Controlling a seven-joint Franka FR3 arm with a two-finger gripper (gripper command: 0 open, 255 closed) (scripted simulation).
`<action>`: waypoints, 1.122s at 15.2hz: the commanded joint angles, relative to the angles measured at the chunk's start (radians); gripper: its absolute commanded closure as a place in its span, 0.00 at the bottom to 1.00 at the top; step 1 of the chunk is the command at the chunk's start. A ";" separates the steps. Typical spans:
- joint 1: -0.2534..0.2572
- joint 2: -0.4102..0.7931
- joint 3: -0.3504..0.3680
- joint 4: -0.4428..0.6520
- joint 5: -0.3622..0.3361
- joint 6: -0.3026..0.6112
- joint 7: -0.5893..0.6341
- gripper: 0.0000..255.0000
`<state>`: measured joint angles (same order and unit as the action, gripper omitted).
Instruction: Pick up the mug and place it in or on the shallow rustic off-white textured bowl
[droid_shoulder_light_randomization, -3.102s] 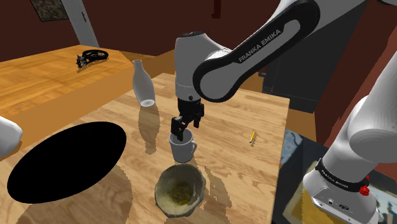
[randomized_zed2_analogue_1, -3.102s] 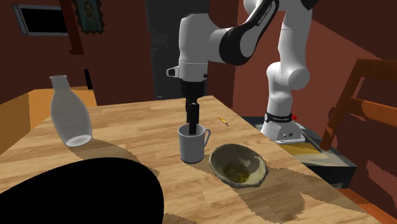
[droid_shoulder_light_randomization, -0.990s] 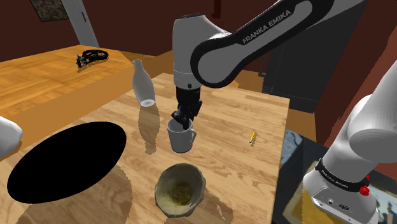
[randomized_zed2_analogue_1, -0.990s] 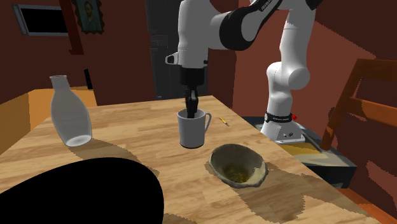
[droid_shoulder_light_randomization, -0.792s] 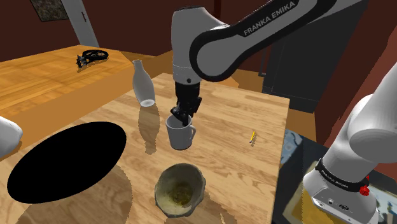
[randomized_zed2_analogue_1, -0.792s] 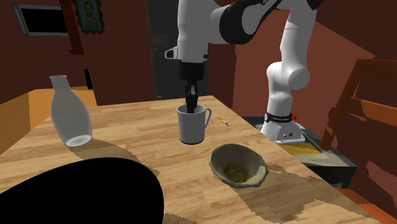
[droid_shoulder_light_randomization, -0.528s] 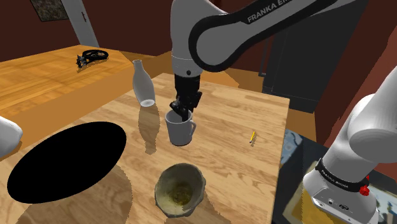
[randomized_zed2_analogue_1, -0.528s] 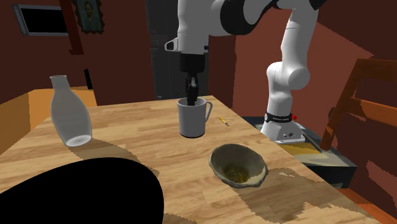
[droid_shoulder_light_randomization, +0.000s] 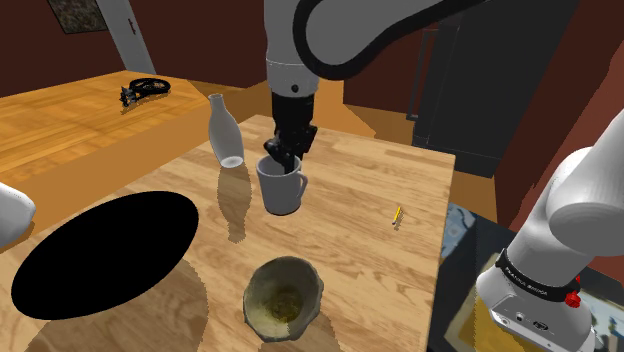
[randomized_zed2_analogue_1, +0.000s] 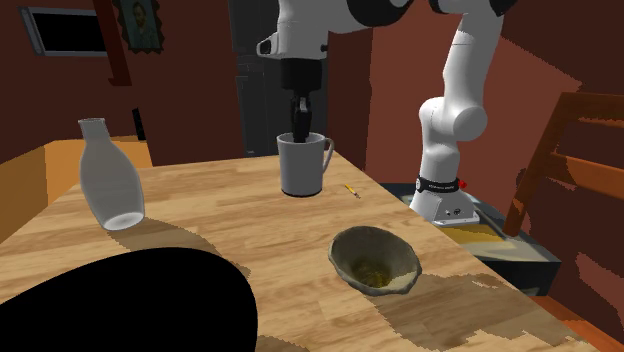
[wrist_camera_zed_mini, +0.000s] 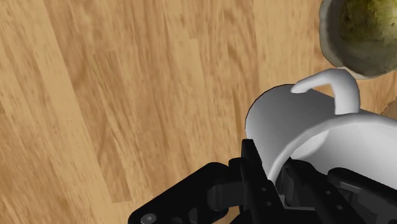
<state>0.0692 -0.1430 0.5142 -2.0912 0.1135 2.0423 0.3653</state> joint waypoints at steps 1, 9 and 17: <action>-0.001 -0.006 -0.002 0.023 0.002 -0.028 -0.001 1.00; 0.028 -0.058 0.025 0.051 0.026 -0.099 0.052 1.00; 0.104 -0.128 0.127 0.041 0.071 -0.132 0.215 1.00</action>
<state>0.1643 -0.2652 0.6278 -2.0439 0.1793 1.9066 0.5588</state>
